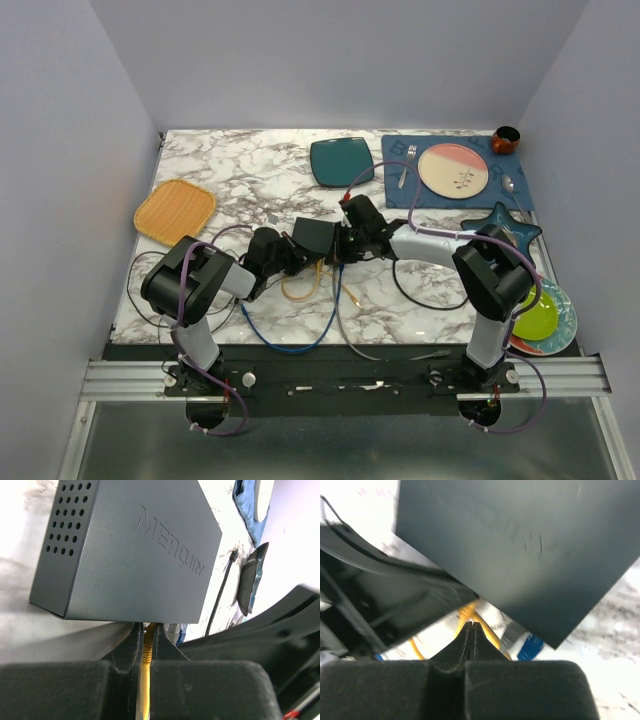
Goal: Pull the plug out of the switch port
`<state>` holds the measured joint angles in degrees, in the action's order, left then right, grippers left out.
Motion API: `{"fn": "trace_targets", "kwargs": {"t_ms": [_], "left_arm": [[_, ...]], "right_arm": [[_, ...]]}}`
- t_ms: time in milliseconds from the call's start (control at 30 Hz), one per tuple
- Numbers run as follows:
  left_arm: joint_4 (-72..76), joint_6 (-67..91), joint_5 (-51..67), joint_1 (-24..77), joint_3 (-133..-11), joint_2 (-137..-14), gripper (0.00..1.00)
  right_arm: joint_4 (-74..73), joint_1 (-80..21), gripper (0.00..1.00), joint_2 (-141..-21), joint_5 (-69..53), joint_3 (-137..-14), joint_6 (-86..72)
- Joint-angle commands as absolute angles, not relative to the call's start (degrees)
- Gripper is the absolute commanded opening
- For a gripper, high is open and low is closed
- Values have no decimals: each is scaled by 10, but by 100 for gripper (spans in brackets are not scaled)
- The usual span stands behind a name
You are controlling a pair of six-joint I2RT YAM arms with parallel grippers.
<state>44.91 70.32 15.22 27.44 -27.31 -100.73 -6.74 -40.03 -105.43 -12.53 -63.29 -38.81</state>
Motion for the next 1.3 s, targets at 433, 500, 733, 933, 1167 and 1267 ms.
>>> {"fn": "trace_targets", "kwargs": {"t_ms": [433,500,733,933,1167,1267], "left_arm": [[380,689,136,283,-239,-1016,0],[384,689,136,283,-234,-1016,0],[402,694,148,291,-211,-998,0],[389,689,139,294,-183,-946,0],[303,664,101,294,-196,-824,0],[239,641,77,294,-230,-766,0]], "right_arm": [[-137,-405,1,-1116,-63,-701,-378],[-142,-405,1,-1122,-59,-710,-381],[-151,-404,1,-1134,-41,-733,-383],[-152,-404,1,-1123,-37,-735,-383],[-152,-404,8,-1033,-47,-708,-349],[-150,-405,33,-992,-95,-687,-335]]}}
